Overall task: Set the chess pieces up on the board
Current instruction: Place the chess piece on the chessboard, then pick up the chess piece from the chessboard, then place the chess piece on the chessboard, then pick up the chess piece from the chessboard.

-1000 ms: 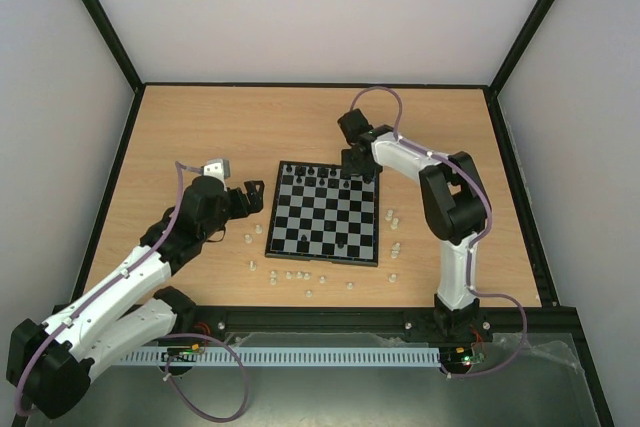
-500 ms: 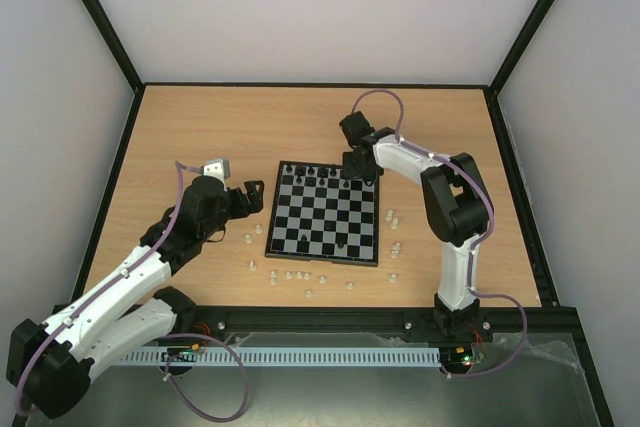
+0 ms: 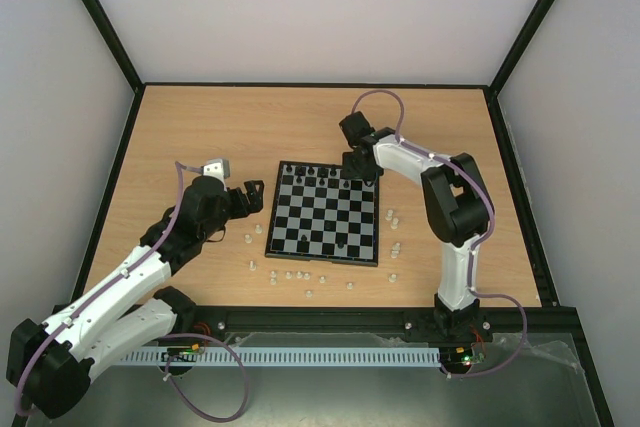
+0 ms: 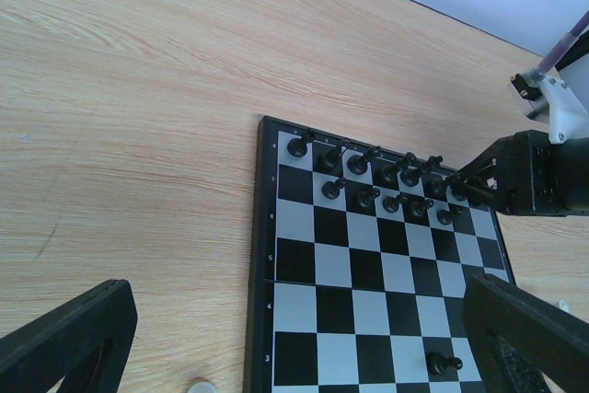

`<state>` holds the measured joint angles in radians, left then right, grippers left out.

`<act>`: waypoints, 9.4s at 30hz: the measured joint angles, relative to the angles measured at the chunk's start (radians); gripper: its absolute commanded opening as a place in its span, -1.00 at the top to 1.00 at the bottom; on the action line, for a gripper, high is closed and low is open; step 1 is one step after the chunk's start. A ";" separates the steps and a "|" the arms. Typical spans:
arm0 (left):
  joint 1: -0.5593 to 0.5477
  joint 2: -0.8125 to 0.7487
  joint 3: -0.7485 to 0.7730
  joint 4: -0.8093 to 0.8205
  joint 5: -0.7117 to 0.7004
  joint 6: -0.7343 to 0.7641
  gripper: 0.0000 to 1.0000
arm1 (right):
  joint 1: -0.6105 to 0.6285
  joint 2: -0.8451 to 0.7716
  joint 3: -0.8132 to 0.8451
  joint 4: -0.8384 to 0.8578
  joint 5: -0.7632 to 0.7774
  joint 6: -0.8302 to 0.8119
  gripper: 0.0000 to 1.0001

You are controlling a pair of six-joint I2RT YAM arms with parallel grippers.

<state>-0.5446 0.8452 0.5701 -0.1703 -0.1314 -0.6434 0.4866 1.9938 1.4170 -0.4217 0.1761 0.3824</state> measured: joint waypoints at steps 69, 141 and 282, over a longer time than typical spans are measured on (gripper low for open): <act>0.000 0.177 0.092 -0.030 -0.014 -0.022 -0.99 | 0.024 -0.696 -0.433 0.092 -0.352 0.037 -0.97; -0.002 0.040 -0.021 -0.001 0.007 -0.004 -0.99 | 0.390 -0.243 -0.293 0.000 -0.035 0.021 0.64; -0.002 0.123 0.003 0.025 0.063 0.037 -0.99 | 0.210 -0.533 -0.334 -0.070 -0.060 0.042 -0.81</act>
<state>-0.5465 0.9680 0.5732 -0.1452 -0.0685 -0.6060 0.6964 1.4605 1.0828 -0.4915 0.1162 0.4244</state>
